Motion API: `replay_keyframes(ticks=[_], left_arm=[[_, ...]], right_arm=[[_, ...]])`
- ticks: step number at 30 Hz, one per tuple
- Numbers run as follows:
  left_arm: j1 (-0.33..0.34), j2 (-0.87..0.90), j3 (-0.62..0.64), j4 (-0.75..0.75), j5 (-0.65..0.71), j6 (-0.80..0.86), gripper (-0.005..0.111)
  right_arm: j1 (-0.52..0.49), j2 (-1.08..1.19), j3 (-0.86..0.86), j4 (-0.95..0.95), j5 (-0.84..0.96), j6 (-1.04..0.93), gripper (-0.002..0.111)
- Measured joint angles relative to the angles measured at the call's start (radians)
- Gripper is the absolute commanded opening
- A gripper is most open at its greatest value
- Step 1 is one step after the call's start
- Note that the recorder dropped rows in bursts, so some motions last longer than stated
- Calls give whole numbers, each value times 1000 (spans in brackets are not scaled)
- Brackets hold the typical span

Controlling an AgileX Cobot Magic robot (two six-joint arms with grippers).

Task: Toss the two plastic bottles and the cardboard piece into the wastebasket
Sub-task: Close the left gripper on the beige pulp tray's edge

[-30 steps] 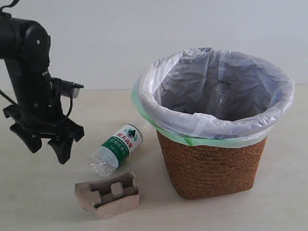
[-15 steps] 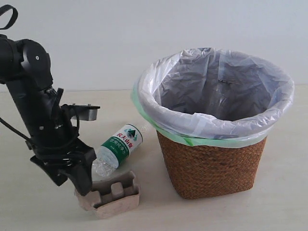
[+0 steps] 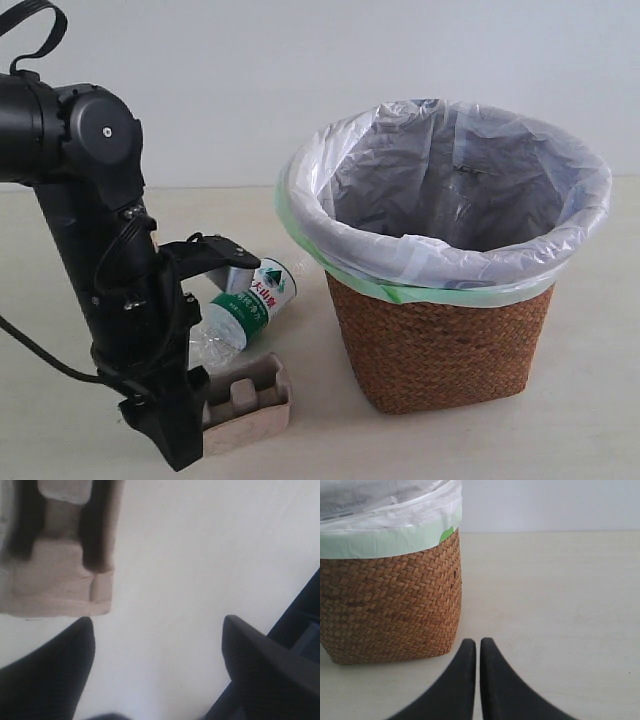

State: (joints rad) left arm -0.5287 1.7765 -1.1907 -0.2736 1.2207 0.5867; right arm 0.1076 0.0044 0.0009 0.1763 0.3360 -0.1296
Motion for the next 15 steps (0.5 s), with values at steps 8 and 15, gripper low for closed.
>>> replay_keyframes(ticks=[8, 15], left_arm=[[0, 0, 0, 39, -65, 94, 66], [0, 0, 0, 31, -238, 228, 66]], right_arm=[[0, 0, 0, 0, 0, 0, 0], [0, 0, 0, 0, 0, 0, 0]])
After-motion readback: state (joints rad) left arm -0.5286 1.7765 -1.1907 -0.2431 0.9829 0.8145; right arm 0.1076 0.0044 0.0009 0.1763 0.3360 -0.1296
